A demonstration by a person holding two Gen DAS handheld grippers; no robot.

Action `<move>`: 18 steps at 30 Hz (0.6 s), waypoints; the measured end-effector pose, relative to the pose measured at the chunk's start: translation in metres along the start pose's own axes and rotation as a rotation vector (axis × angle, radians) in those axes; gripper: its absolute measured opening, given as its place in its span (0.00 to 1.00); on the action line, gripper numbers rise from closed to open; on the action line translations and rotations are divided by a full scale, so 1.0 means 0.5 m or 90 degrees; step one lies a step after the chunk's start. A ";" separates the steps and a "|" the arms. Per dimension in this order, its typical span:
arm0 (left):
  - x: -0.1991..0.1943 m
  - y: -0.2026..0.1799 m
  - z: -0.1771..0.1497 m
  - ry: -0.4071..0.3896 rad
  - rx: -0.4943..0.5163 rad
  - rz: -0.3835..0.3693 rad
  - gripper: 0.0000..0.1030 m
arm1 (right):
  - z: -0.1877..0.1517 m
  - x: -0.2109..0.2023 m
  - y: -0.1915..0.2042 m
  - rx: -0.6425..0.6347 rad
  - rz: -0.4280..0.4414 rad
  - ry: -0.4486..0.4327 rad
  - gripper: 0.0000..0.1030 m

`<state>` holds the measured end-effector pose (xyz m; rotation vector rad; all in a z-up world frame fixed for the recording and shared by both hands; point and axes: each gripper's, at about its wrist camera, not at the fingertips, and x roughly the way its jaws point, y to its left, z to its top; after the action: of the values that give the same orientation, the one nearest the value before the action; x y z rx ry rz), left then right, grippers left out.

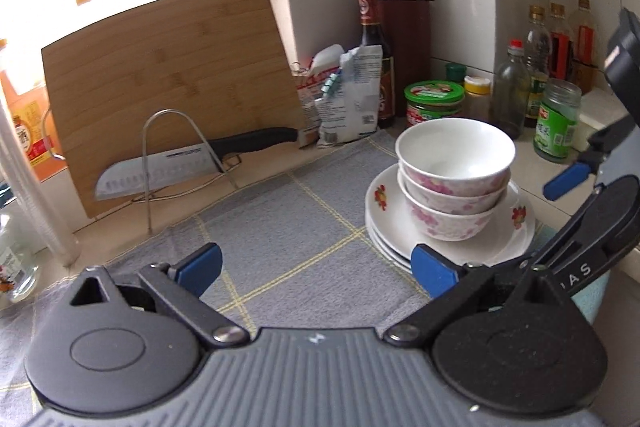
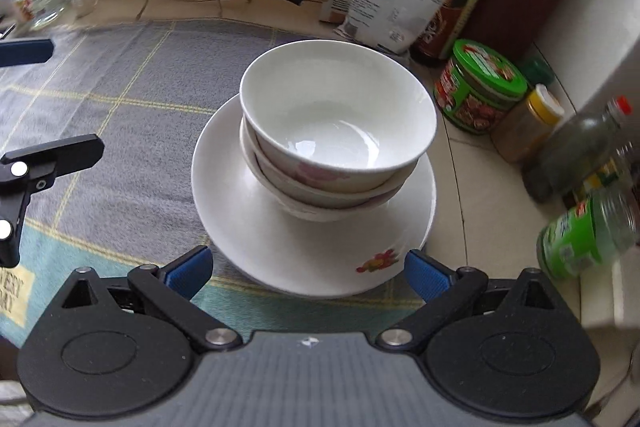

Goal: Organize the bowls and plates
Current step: 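Open both tools and pull them back from the stacked dishes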

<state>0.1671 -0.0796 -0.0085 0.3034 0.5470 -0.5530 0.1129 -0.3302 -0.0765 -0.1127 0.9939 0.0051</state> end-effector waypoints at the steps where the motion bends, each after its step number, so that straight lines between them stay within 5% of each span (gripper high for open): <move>1: -0.006 0.006 -0.002 0.007 -0.007 0.016 0.98 | -0.007 -0.008 0.008 0.021 -0.010 -0.006 1.00; 11: -0.039 0.026 -0.001 0.117 -0.071 0.053 0.98 | -0.057 -0.084 0.040 0.194 -0.079 -0.036 1.00; 18: -0.075 0.000 0.020 0.111 -0.082 0.022 0.98 | -0.076 -0.149 0.035 0.227 -0.091 -0.077 1.00</move>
<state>0.1443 -0.0685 0.0209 0.2387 0.7412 -0.4571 0.0396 -0.3131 -0.0362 0.1429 0.8514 -0.2919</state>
